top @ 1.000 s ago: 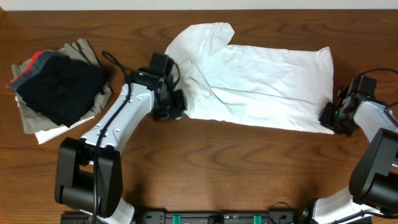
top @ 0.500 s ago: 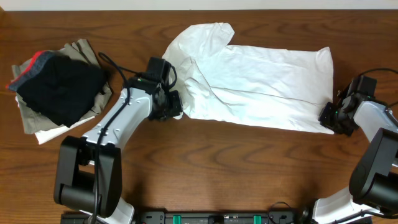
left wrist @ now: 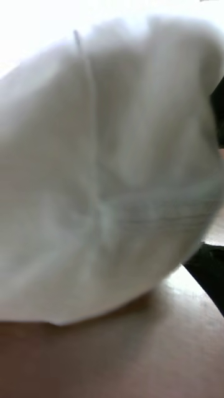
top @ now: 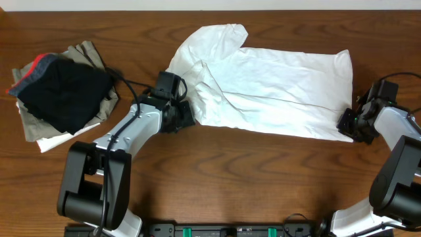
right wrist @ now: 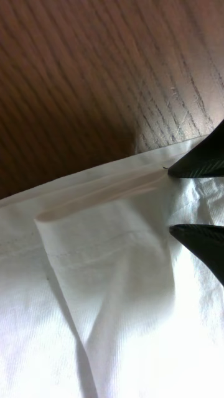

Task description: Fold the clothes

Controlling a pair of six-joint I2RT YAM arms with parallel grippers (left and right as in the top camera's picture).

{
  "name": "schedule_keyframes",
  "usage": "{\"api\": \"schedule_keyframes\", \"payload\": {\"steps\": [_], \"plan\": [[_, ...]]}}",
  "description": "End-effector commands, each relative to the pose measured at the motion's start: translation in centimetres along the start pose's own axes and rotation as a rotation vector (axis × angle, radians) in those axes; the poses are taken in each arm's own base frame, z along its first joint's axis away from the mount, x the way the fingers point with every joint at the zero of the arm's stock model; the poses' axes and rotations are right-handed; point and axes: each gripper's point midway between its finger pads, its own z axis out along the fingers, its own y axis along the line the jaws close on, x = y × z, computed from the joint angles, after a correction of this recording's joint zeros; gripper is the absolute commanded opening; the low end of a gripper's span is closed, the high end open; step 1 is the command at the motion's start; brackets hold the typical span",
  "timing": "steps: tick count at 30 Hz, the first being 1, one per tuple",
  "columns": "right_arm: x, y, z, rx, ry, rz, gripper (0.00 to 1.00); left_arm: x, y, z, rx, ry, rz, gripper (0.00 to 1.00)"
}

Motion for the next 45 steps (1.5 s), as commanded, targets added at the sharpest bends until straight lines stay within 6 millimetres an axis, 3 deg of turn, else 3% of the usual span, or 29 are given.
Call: {"api": "schedule_keyframes", "payload": {"steps": [1,4,7,13,20,24,31,34,40,45], "plan": [[1.1,-0.2,0.4,0.000,0.032,-0.003,0.24,-0.2,-0.1,-0.2,0.016,-0.025,-0.003,0.46],[1.0,-0.2,0.4,-0.001,0.029,-0.002,0.24,-0.6,0.3,-0.2,-0.012,-0.044,0.008,0.07],[0.8,-0.1,0.4,-0.002,0.021,-0.003,0.24,-0.7,1.5,-0.2,-0.077,-0.058,0.051,0.06],[0.4,-0.1,0.4,-0.005,0.003,-0.004,0.24,-1.3,6.9,-1.5,-0.371,-0.115,0.065,0.06],[0.4,-0.1,0.4,-0.004,0.005,-0.004,0.24,-3.0,8.6,-2.3,-0.423,-0.174,0.034,0.06],[0.4,-0.1,0.4,-0.004,0.007,-0.004,0.24,-5.6,11.1,-4.2,-0.546,-0.296,0.012,0.06],[0.4,-0.2,0.4,0.003,0.005,-0.005,0.24,-8.1,12.0,-7.1,-0.657,-0.406,0.108,0.06],[0.4,-0.2,0.4,0.003,0.005,-0.005,0.24,-7.8,12.3,-7.9,-0.686,-0.397,0.117,0.06],[0.4,-0.2,0.4,-0.001,0.005,-0.007,0.24,-4.6,12.2,-7.2,-0.667,-0.252,0.149,0.07],[0.9,2.6,0.2,-0.160,0.027,-0.061,0.26,-4.3,12.3,-7.1,-0.671,-0.240,0.153,0.06]]}}
